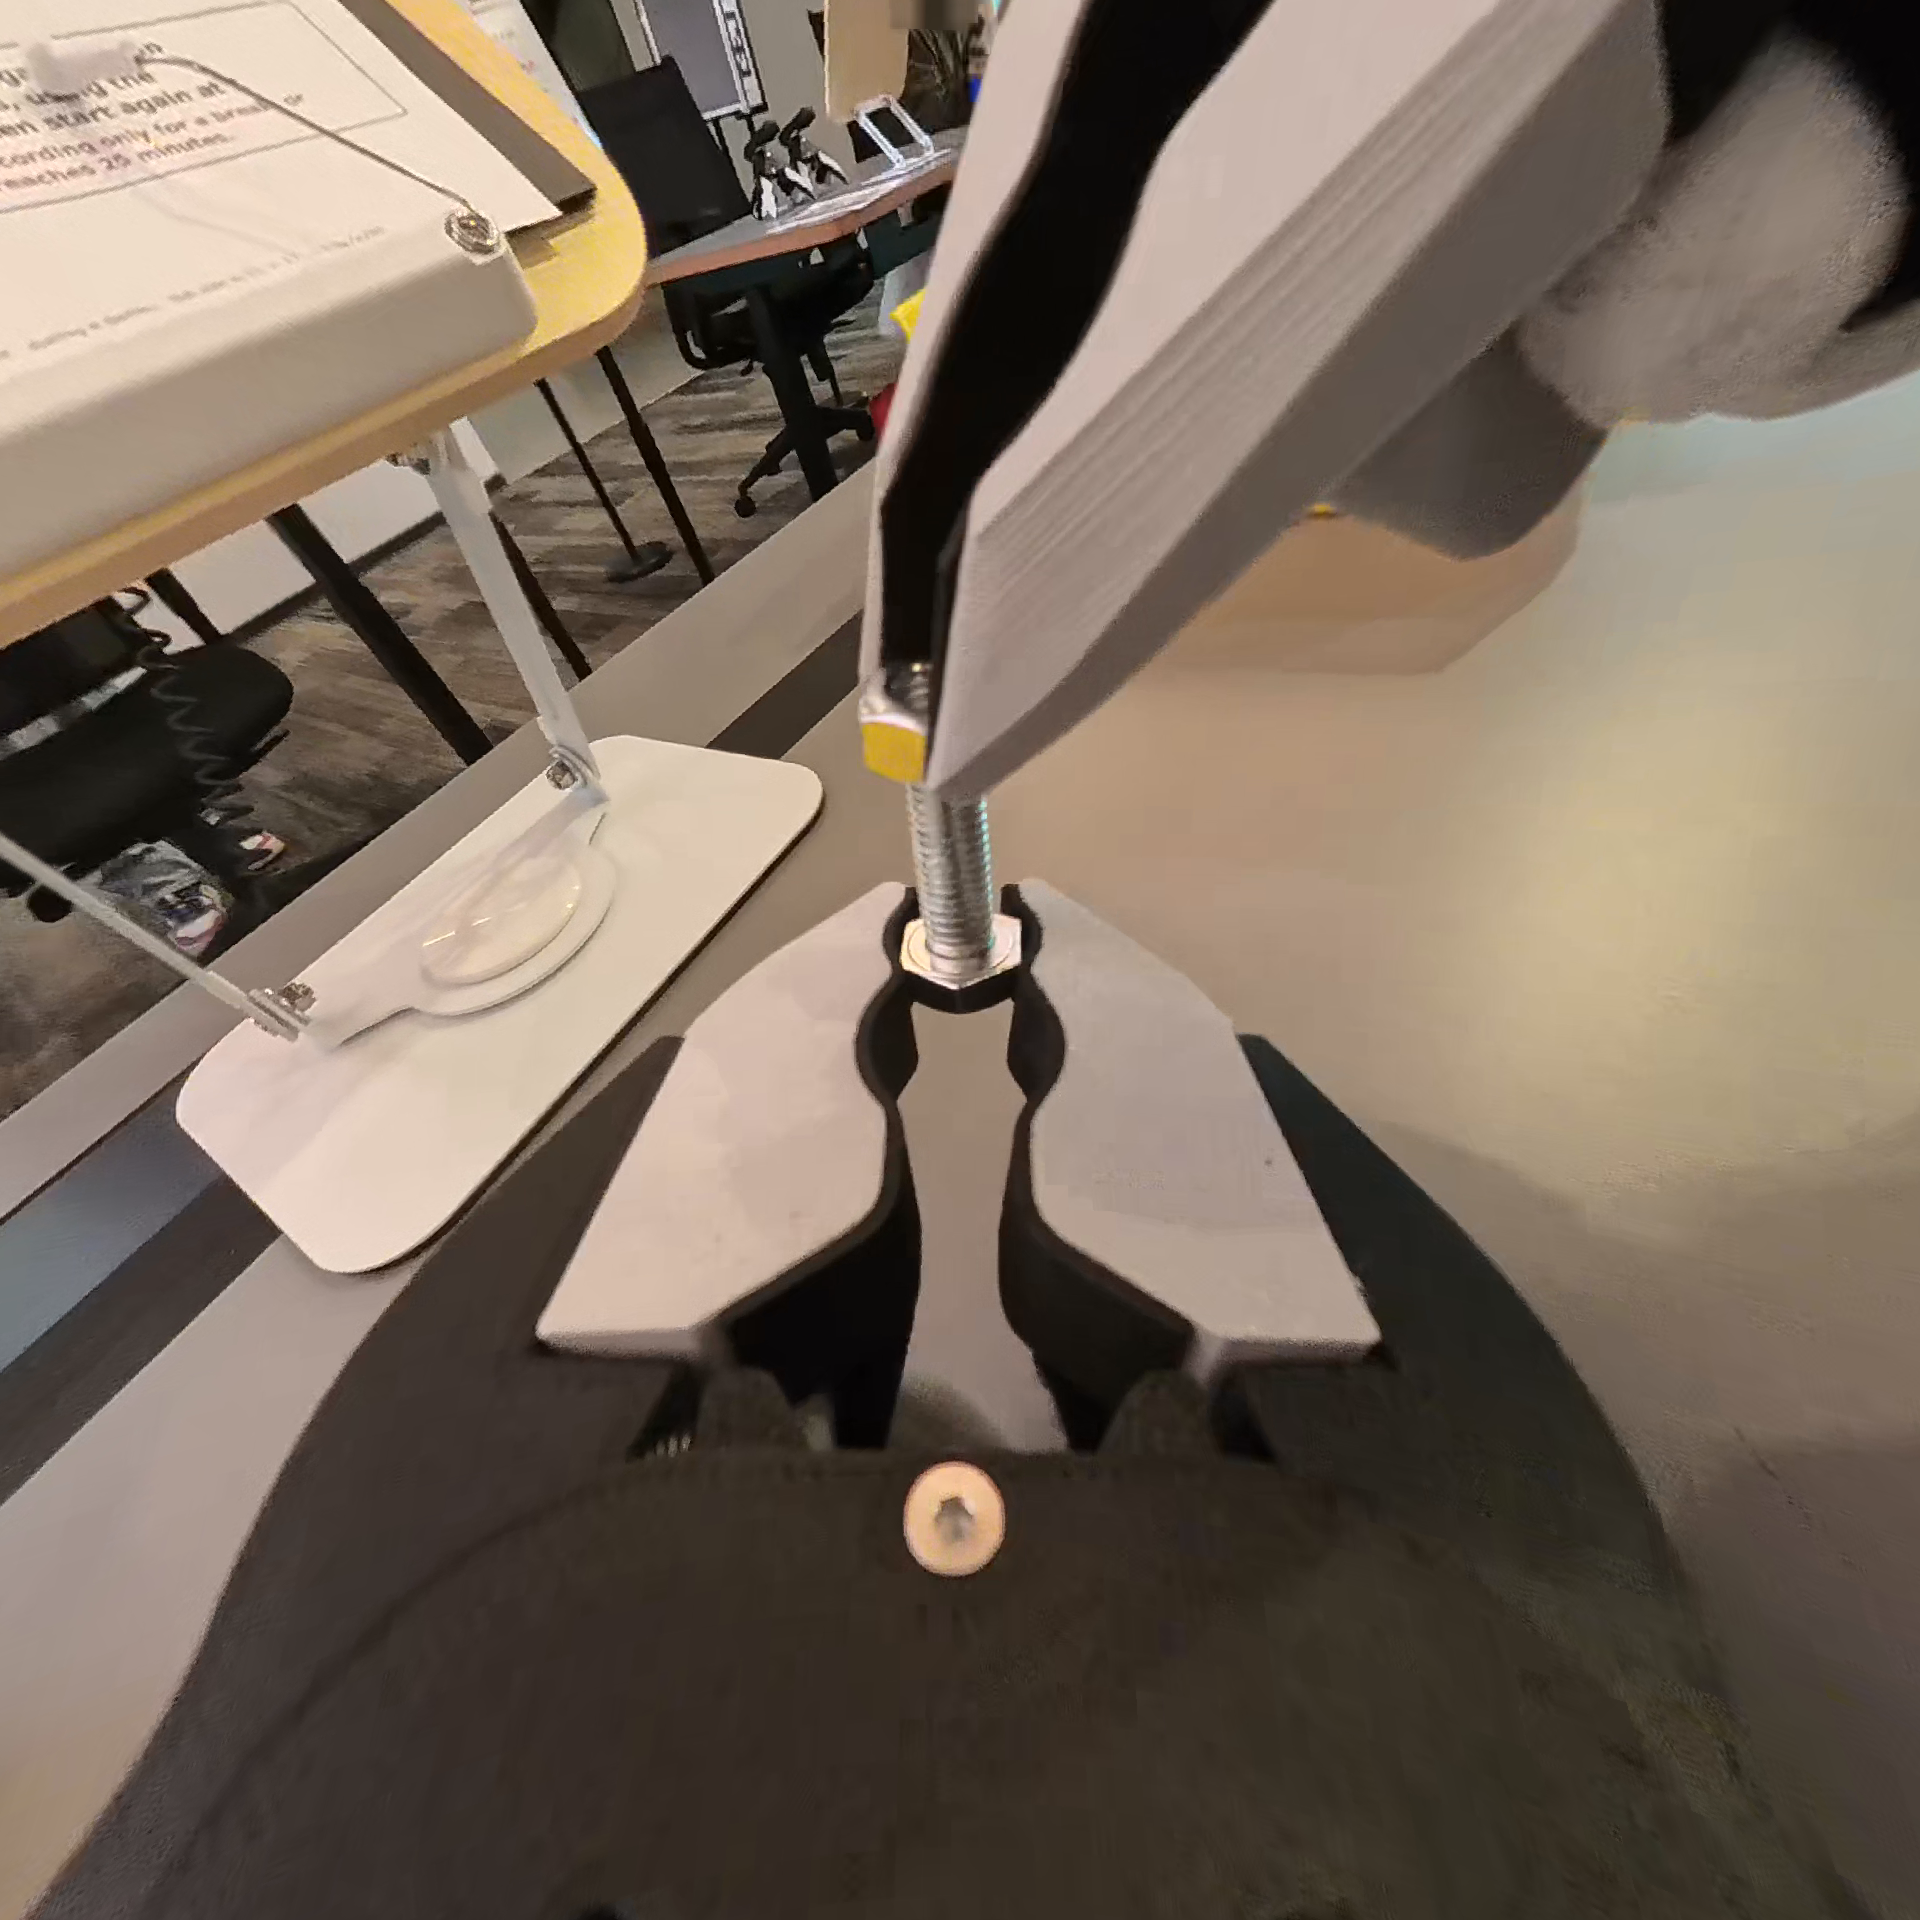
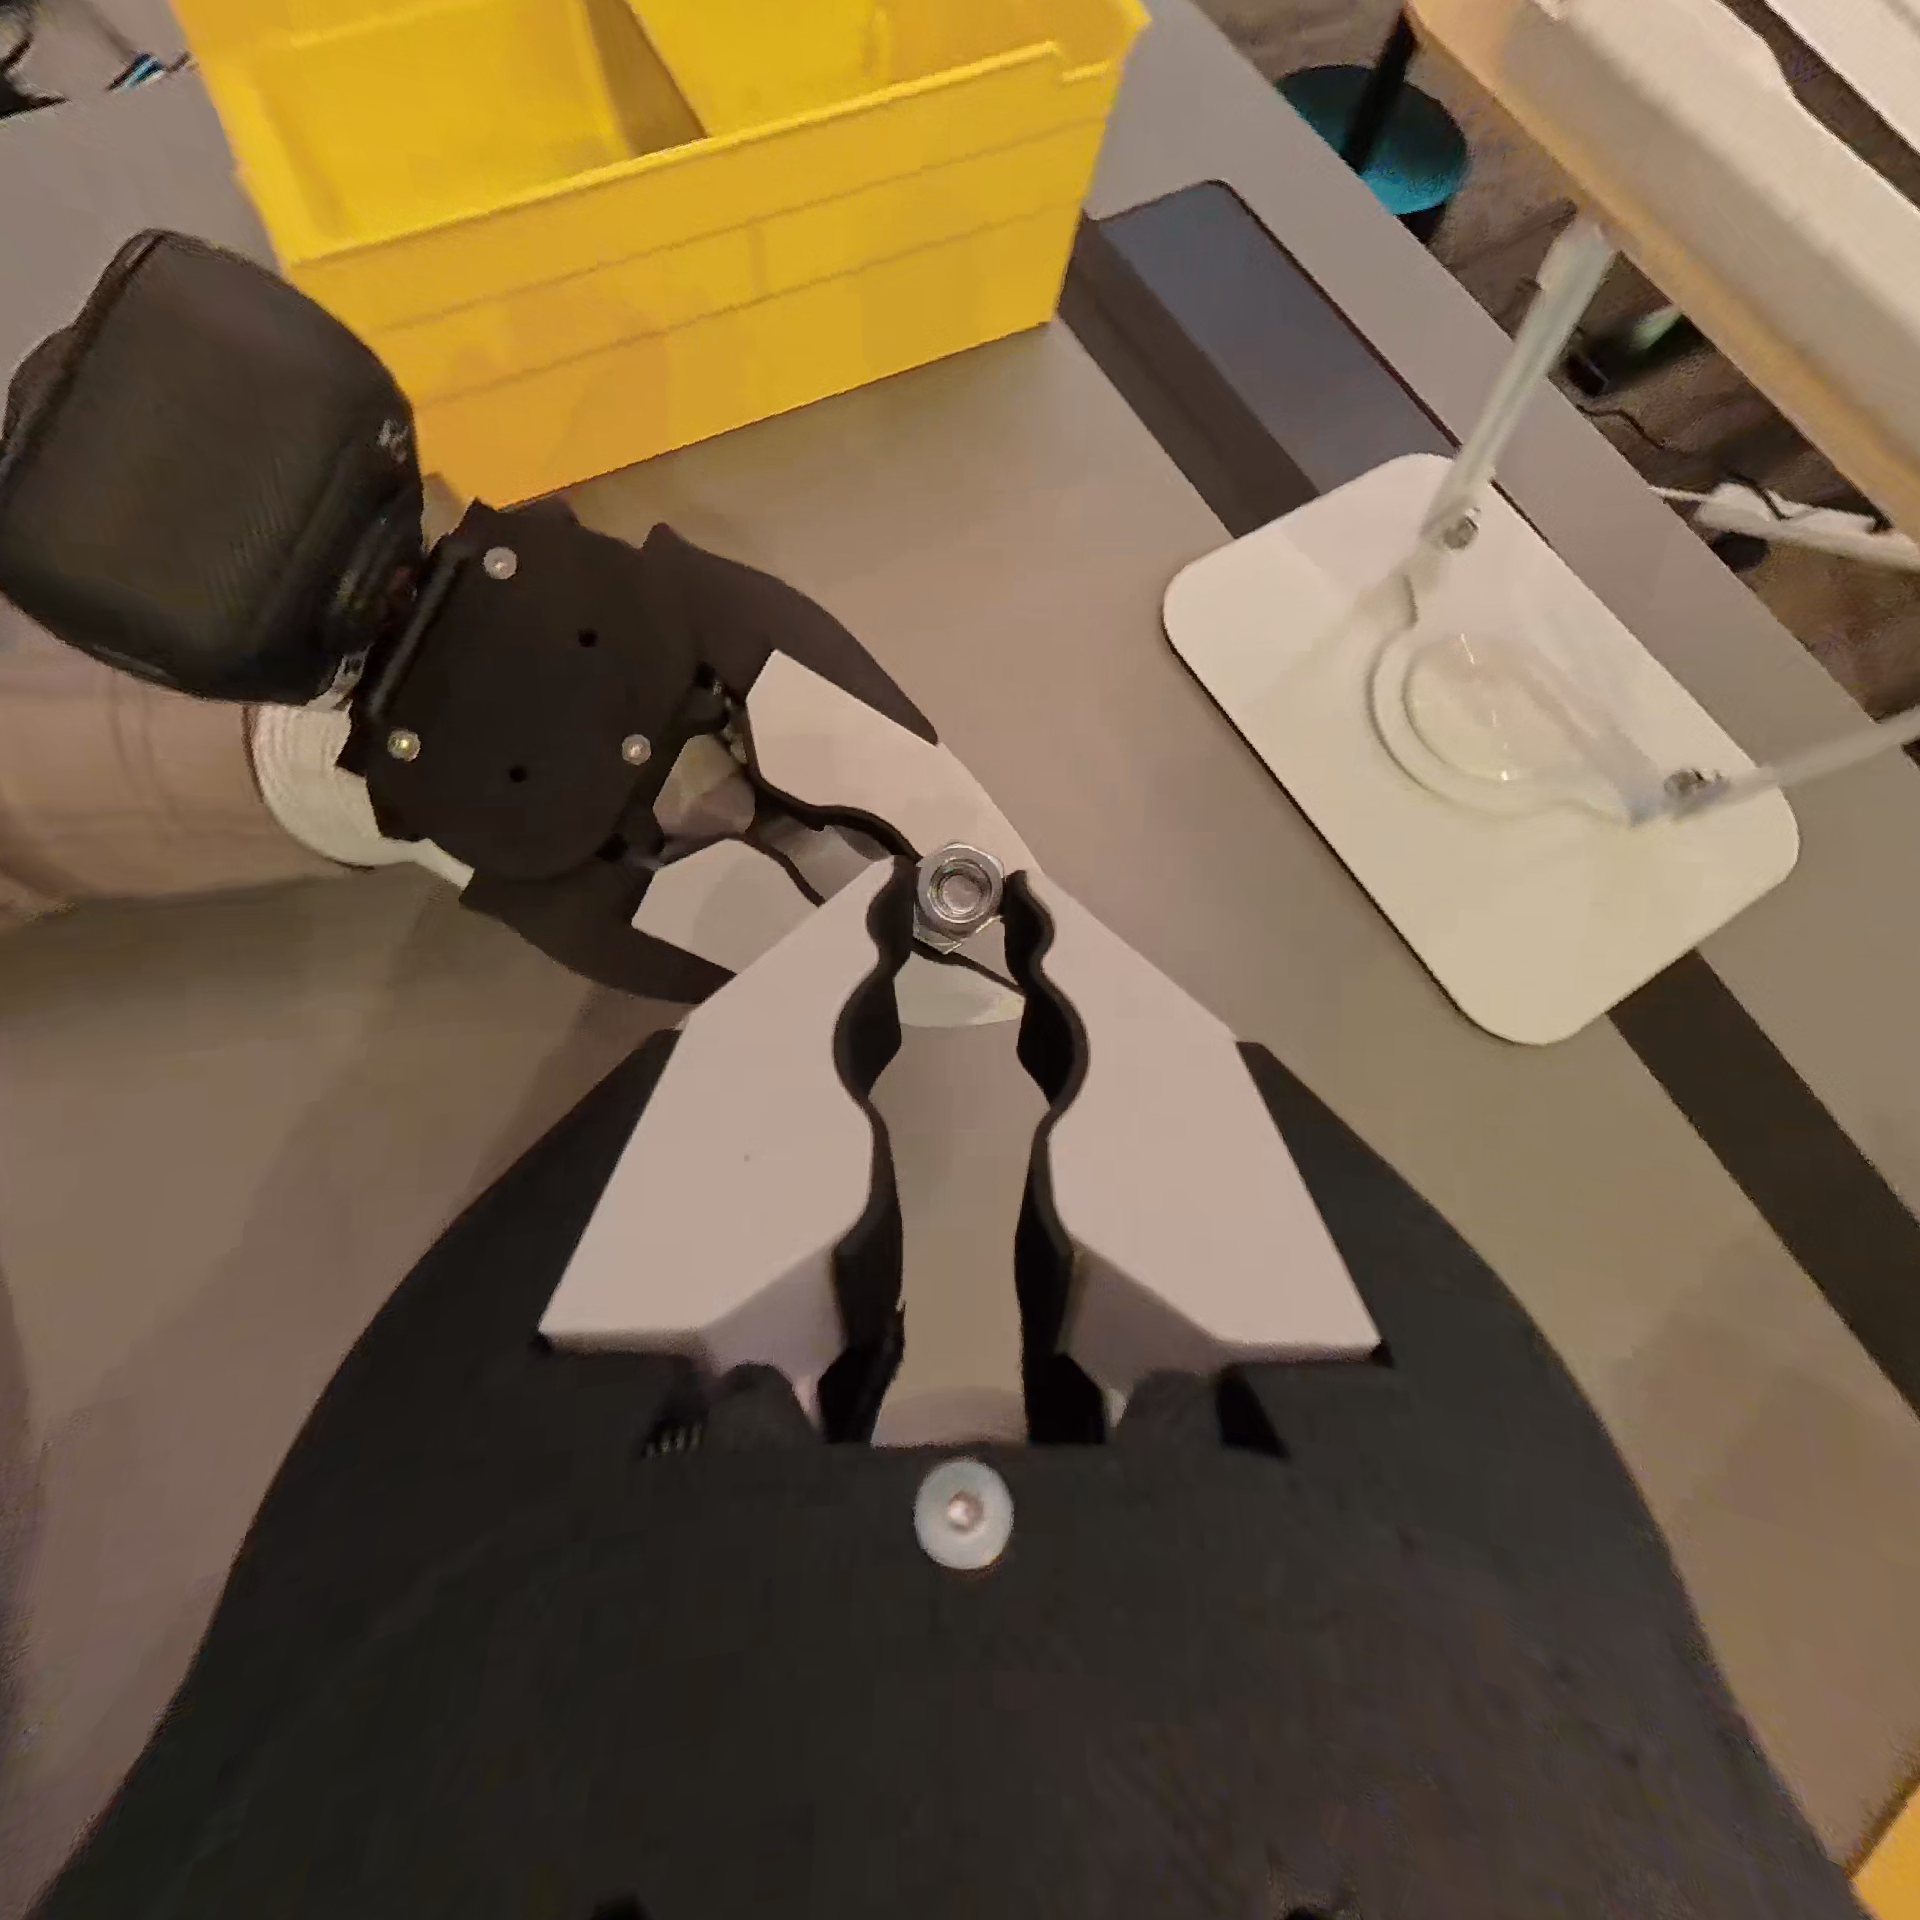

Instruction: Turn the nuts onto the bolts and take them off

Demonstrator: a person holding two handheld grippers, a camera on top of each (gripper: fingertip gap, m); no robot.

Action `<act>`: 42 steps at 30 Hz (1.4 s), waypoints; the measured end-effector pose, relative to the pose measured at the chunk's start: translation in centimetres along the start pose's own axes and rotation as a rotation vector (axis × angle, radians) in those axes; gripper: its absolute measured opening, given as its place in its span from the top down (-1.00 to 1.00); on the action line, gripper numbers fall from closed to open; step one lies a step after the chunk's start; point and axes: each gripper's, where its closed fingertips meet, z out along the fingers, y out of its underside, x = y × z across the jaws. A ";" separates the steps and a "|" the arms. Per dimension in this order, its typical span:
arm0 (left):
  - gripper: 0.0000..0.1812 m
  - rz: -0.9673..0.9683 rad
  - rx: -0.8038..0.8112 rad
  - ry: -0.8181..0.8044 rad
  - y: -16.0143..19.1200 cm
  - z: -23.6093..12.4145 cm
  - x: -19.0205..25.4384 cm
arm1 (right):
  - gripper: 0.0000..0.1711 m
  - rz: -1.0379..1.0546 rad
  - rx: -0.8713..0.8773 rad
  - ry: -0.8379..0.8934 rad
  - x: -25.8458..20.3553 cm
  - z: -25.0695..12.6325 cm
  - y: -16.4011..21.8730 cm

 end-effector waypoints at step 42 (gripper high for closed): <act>0.85 -0.113 0.111 0.080 -2.2 -0.8 0.7 | 0.51 -0.033 0.300 -0.093 -1.9 -2.0 -1.7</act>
